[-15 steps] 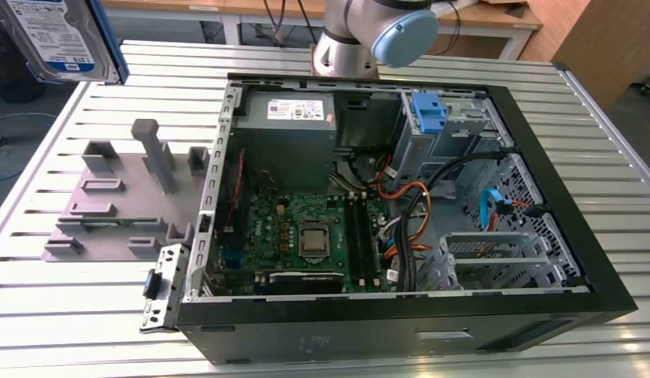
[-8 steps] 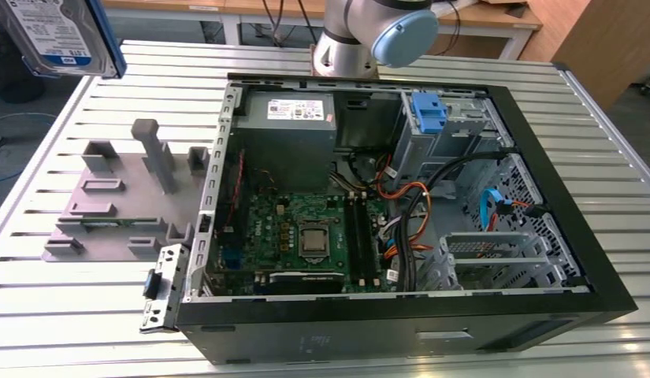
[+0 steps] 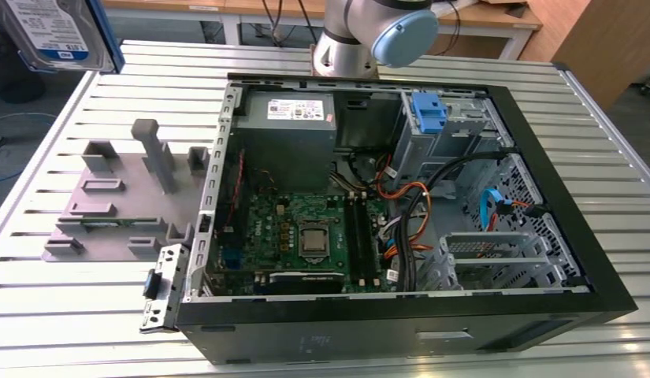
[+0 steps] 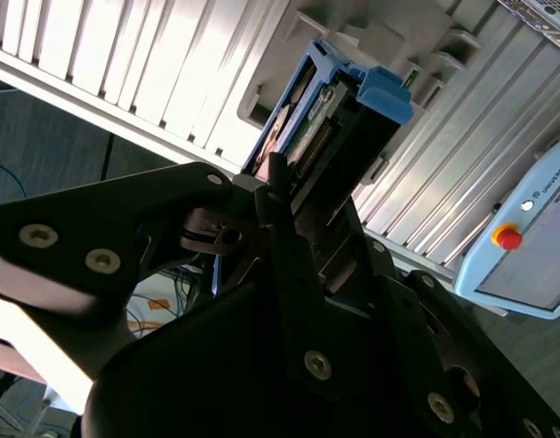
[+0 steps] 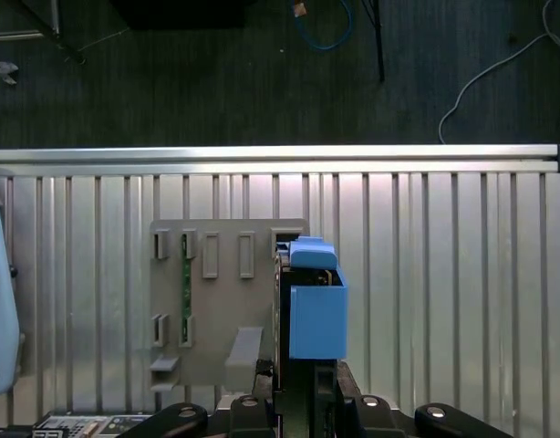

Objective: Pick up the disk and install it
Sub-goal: 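Pick up the disk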

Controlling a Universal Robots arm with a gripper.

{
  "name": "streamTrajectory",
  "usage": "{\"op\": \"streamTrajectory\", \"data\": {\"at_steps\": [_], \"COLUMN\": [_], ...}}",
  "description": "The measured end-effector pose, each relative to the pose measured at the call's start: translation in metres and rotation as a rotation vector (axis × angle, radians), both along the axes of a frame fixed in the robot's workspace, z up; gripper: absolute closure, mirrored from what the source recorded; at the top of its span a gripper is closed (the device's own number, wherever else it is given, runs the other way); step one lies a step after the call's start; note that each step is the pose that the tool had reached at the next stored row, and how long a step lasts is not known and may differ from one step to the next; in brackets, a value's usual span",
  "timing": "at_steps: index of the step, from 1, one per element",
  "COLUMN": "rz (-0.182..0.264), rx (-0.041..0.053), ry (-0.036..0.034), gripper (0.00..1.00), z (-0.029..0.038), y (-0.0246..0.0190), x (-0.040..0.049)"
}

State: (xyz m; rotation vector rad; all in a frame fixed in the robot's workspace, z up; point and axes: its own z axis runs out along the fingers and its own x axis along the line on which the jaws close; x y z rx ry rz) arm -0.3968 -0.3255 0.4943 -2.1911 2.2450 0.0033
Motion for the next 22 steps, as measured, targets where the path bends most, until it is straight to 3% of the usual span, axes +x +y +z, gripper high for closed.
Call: {"op": "streamTrajectory", "data": {"at_steps": [22], "rz": [0.0], "rx": [0.0001], "ry": [-0.0001], "gripper": [0.65], "z": [0.0049], "y": [0.0], "x": [0.0013]}}
